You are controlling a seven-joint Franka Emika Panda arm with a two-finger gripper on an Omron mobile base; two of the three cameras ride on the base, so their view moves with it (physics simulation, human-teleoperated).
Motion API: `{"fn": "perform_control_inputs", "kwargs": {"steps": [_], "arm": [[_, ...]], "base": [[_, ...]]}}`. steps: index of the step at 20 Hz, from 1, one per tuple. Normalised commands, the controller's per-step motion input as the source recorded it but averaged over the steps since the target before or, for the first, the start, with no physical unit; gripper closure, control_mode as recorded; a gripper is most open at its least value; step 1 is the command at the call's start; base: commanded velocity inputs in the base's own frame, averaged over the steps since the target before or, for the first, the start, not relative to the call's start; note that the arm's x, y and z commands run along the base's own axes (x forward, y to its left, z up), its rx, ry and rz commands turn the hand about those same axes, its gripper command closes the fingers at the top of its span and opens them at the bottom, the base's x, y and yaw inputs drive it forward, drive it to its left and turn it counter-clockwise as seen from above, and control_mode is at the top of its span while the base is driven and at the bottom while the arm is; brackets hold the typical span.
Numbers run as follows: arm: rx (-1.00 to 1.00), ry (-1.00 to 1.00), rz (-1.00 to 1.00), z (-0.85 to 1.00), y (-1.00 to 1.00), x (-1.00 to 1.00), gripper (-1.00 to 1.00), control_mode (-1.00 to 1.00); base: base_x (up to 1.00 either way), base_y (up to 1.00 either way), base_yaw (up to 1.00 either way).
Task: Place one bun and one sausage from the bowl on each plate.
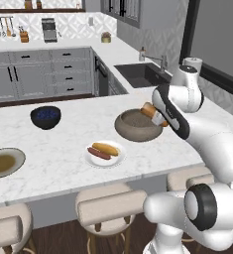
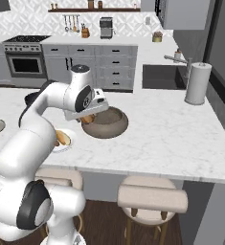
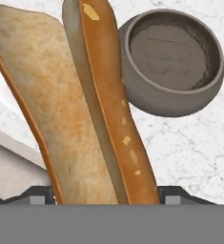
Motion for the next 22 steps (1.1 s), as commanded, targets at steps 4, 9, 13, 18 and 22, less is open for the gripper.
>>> {"fn": "perform_control_inputs", "kwargs": {"steps": [4, 9, 13, 18, 22], "arm": [[0.0, 0.0, 0.0, 0.0, 0.0, 0.0, 1.0, 1.0], [0.0, 0.0, 0.0, 0.0, 0.0, 0.0, 1.0, 1.0], [0.0, 0.0, 0.0, 0.0, 0.0, 0.0, 1.0, 1.0], [0.0, 0.0, 0.0, 0.0, 0.0, 0.0, 1.0, 1.0], [0.0, 0.0, 0.0, 0.0, 0.0, 0.0, 1.0, 1.0]], "base": [[-0.79, 0.51, -0.05], [-0.49, 0.96, -0.14], [-0.06, 1.0, -0.16], [0.1, 1.0, -0.05], [0.41, 0.64, 0.02]]}}
